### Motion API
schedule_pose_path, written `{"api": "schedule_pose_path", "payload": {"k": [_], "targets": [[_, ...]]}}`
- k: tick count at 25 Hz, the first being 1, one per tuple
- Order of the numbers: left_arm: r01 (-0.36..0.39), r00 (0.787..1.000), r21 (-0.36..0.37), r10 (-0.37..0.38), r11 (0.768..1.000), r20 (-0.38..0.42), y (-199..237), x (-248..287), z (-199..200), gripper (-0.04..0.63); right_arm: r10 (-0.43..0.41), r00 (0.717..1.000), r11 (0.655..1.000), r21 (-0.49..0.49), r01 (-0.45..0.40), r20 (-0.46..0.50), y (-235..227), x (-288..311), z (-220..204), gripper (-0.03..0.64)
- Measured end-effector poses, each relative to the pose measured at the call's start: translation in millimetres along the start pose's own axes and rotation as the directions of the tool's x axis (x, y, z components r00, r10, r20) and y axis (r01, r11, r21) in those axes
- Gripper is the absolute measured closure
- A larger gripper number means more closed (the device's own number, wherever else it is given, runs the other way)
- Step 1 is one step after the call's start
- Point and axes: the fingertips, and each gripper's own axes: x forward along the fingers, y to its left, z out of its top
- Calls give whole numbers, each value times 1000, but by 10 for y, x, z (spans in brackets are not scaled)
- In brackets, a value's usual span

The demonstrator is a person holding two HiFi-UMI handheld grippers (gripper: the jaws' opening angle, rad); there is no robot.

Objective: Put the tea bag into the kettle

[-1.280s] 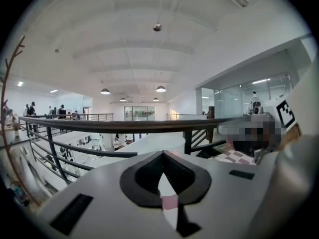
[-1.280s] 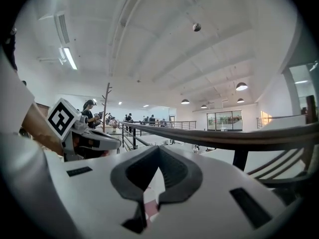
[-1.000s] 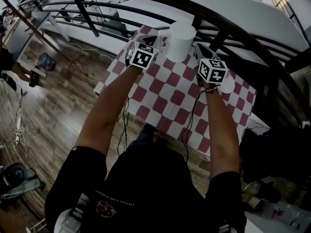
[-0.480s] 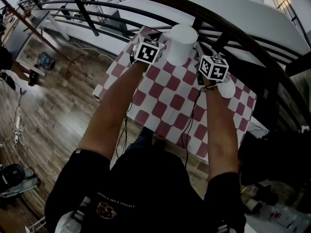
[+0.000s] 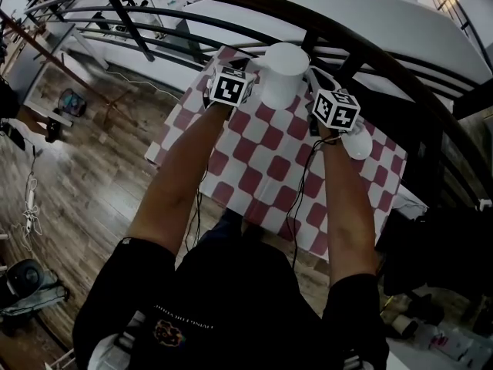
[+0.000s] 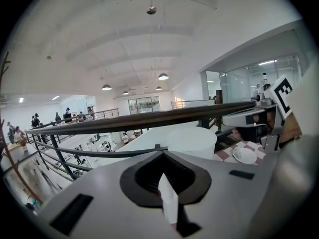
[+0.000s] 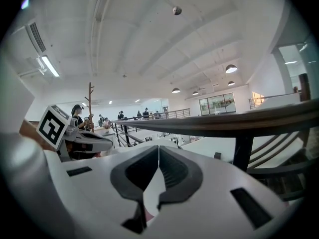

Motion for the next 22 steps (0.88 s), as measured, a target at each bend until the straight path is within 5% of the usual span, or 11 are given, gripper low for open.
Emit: {"api": "schedule_pose_path", "payload": {"k": [6, 14, 22], "targets": [[0, 1000, -10, 0, 1000, -13, 10, 40, -12, 595, -3, 1000, 1000, 7, 3, -1, 0, 41, 4, 604], [-16, 1000, -153, 17, 988, 6, 26, 63, -127, 595, -8, 1000, 1000, 29, 7, 10, 20, 54, -13, 602], [0, 1000, -162, 0, 987, 5, 37, 71, -165, 597, 10, 1000, 995, 97, -12, 22, 64, 60, -24, 540]]}}
